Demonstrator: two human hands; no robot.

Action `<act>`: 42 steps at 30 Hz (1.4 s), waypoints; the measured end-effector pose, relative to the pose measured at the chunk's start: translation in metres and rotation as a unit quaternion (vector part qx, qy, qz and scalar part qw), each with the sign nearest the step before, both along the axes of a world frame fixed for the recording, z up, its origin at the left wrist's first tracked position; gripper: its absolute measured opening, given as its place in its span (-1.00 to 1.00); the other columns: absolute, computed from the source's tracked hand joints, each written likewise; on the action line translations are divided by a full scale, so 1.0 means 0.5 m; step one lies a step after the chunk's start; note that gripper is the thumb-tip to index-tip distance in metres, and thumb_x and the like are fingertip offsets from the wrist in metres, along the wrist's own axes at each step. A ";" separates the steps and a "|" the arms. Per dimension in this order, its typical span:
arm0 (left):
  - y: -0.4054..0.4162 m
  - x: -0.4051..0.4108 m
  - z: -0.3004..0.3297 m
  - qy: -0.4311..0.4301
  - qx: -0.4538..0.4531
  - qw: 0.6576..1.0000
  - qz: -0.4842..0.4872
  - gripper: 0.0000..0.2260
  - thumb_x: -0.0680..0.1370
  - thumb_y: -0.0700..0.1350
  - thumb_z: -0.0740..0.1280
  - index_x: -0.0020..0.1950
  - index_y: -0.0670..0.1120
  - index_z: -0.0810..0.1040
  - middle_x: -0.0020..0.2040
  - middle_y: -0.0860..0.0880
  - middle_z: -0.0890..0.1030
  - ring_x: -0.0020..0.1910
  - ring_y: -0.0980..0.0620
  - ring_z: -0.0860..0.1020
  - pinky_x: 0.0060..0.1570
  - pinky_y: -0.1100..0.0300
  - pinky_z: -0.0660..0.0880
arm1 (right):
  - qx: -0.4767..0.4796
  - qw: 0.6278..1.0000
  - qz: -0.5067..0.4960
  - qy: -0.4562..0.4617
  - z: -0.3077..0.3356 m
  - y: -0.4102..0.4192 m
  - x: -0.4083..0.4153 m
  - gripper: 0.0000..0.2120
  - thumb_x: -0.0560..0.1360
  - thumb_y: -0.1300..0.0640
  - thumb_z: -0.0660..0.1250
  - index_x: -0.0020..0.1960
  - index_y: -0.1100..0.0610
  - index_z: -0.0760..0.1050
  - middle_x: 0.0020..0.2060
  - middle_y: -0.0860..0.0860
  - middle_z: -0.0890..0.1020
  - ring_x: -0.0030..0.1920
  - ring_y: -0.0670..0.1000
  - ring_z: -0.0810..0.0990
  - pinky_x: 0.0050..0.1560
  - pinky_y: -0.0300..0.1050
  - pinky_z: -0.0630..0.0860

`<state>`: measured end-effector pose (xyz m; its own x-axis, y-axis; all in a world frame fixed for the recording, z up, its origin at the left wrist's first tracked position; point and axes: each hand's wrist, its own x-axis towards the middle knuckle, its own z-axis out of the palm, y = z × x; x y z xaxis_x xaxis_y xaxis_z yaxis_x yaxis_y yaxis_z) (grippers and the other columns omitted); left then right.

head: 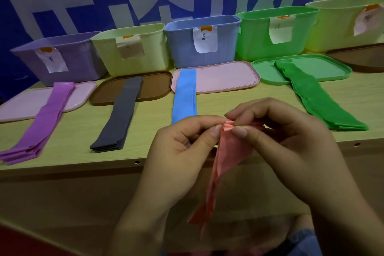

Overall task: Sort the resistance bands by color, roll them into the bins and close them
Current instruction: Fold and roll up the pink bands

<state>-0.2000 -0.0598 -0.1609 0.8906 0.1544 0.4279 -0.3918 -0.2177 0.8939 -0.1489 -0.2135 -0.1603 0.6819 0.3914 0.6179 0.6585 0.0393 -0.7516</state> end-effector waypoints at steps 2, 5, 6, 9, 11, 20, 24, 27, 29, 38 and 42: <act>-0.004 0.000 -0.002 -0.008 -0.018 1.000 -0.005 -0.81 0.46 -0.18 0.32 -0.04 0.04 0.66 -0.17 0.11 0.70 -0.13 0.19 0.65 -0.17 0.37 0.53 | 0.002 1.000 0.006 0.000 0.000 -0.001 0.000 -0.95 0.41 0.06 0.34 -0.16 0.03 0.53 -0.12 -0.12 0.64 -0.03 -0.07 0.62 -0.09 -0.29 0.52; -0.009 -0.001 -0.006 -0.016 -0.043 0.999 -0.008 -0.82 0.46 -0.21 0.32 -0.10 -0.01 0.69 -0.20 0.09 0.70 -0.17 0.20 0.64 -0.21 0.38 0.53 | 0.008 1.000 0.019 0.009 -0.001 -0.002 0.000 -0.97 0.40 0.08 0.34 -0.17 0.03 0.53 -0.11 -0.10 0.65 -0.02 -0.08 0.63 -0.06 -0.32 0.50; -0.010 0.000 -0.007 -0.020 -0.044 0.999 -0.003 -0.82 0.46 -0.21 0.32 -0.13 -0.01 0.70 -0.20 0.09 0.70 -0.18 0.21 0.64 -0.21 0.38 0.53 | 0.012 0.999 0.027 0.017 -0.001 -0.004 -0.001 -0.98 0.40 0.09 0.34 -0.18 0.02 0.52 -0.10 -0.10 0.65 -0.01 -0.09 0.63 -0.06 -0.34 0.50; -0.011 0.002 -0.007 -0.020 -0.049 0.999 0.013 -0.87 0.46 -0.17 0.35 -0.12 -0.02 0.70 -0.20 0.09 0.70 -0.19 0.20 0.64 -0.20 0.35 0.54 | 0.004 0.999 0.042 0.031 0.001 -0.010 -0.004 -0.98 0.40 0.08 0.34 -0.19 0.02 0.52 -0.05 -0.11 0.65 0.03 -0.12 0.61 -0.04 -0.37 0.48; -0.011 0.002 -0.008 -0.019 -0.058 0.998 0.012 -0.90 0.47 -0.17 0.37 -0.12 -0.04 0.69 -0.19 0.07 0.70 -0.19 0.17 0.65 -0.21 0.33 0.55 | -0.010 0.999 0.032 0.023 0.001 -0.012 -0.005 -0.97 0.40 0.07 0.34 -0.18 0.02 0.53 -0.04 -0.12 0.64 0.04 -0.11 0.61 -0.04 -0.36 0.49; -0.011 -0.006 -0.006 -0.041 0.002 0.999 0.023 -0.83 0.47 -0.21 0.32 -0.10 0.02 0.66 -0.14 0.12 0.70 -0.09 0.19 0.65 -0.11 0.40 0.50 | 0.006 1.000 0.022 0.020 0.000 -0.003 -0.007 -0.94 0.42 0.09 0.32 -0.15 0.07 0.52 -0.12 -0.13 0.64 -0.05 -0.13 0.62 -0.12 -0.39 0.48; -0.009 -0.007 -0.008 -0.035 0.010 0.999 0.018 -0.82 0.48 -0.20 0.32 -0.10 0.04 0.67 -0.15 0.12 0.70 -0.09 0.18 0.65 -0.10 0.36 0.52 | 0.000 1.000 0.009 0.014 0.000 -0.003 -0.008 -0.94 0.42 0.07 0.31 -0.15 0.04 0.52 -0.13 -0.13 0.65 -0.06 -0.12 0.63 -0.09 -0.37 0.50; -0.009 -0.007 -0.011 -0.036 0.002 0.999 0.018 -0.81 0.48 -0.20 0.32 -0.11 0.04 0.69 -0.15 0.11 0.70 -0.10 0.15 0.65 -0.12 0.35 0.54 | 0.011 1.000 0.016 0.024 -0.001 -0.005 -0.008 -0.96 0.42 0.08 0.32 -0.14 0.02 0.51 -0.14 -0.11 0.66 -0.05 -0.11 0.64 -0.07 -0.34 0.51; -0.012 -0.006 -0.013 -0.039 0.001 0.999 0.024 -0.81 0.47 -0.19 0.32 -0.09 0.05 0.68 -0.15 0.13 0.70 -0.10 0.17 0.65 -0.12 0.36 0.53 | 0.011 1.000 0.013 0.023 0.000 -0.005 -0.008 -0.95 0.41 0.07 0.32 -0.15 0.04 0.52 -0.14 -0.11 0.66 -0.05 -0.10 0.64 -0.06 -0.32 0.52; -0.013 -0.004 -0.018 -0.064 -0.005 0.997 0.031 -0.78 0.47 -0.19 0.33 -0.06 0.09 0.68 -0.14 0.15 0.69 -0.07 0.16 0.65 -0.08 0.32 0.54 | 0.020 0.999 -0.022 0.018 -0.003 0.003 -0.011 -0.94 0.42 0.14 0.40 -0.17 0.04 0.52 -0.14 -0.11 0.66 -0.07 -0.08 0.64 -0.08 -0.24 0.55; -0.015 -0.003 -0.023 -0.079 -0.020 0.996 0.027 -0.74 0.46 -0.20 0.37 -0.11 0.18 0.69 -0.15 0.16 0.69 -0.08 0.17 0.65 -0.09 0.31 0.55 | 0.023 0.999 -0.048 0.000 -0.006 0.009 -0.012 -0.95 0.40 0.08 0.36 -0.17 0.04 0.54 -0.19 -0.03 0.62 -0.10 0.04 0.61 -0.12 0.07 0.56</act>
